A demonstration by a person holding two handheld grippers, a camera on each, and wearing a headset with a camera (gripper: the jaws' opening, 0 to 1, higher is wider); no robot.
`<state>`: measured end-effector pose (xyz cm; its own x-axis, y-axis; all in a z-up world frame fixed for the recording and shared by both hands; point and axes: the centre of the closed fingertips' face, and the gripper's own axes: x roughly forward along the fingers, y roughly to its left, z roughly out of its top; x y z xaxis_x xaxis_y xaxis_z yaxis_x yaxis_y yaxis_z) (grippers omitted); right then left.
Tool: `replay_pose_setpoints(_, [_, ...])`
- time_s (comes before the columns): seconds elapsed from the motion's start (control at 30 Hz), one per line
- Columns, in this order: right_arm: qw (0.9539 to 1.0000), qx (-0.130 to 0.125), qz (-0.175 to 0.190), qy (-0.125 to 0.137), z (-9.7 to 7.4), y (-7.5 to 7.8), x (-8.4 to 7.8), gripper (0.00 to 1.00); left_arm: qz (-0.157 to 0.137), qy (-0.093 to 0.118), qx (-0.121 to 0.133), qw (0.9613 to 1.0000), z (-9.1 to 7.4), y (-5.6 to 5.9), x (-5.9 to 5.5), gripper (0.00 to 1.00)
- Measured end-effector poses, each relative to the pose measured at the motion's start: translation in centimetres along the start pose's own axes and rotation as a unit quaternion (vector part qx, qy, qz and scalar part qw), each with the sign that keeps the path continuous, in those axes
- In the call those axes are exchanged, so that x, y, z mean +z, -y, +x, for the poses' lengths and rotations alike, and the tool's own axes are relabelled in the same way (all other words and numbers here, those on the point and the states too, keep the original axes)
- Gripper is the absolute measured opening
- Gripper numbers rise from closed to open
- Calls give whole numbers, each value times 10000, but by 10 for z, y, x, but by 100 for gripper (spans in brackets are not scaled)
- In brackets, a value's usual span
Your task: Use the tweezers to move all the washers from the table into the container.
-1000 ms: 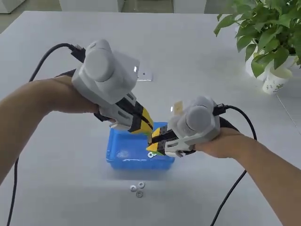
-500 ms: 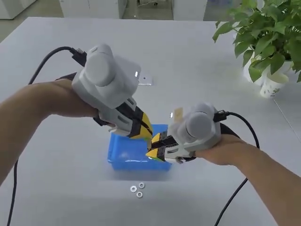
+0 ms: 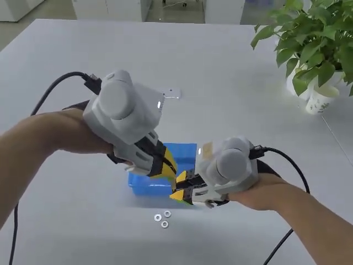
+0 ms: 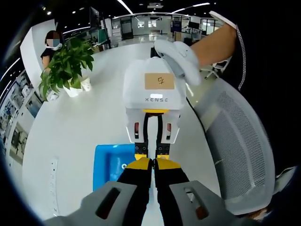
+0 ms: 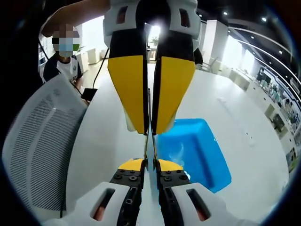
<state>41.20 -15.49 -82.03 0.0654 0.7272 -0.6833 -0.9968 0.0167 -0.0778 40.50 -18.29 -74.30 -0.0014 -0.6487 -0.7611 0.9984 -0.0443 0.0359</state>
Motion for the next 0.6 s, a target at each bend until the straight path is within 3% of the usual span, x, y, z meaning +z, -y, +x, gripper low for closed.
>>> replay_pose_setpoints(0.6, [9997,221,13,-40,19,-27,-8,12,-159,-30,-113,9998,12,22,-17,6])
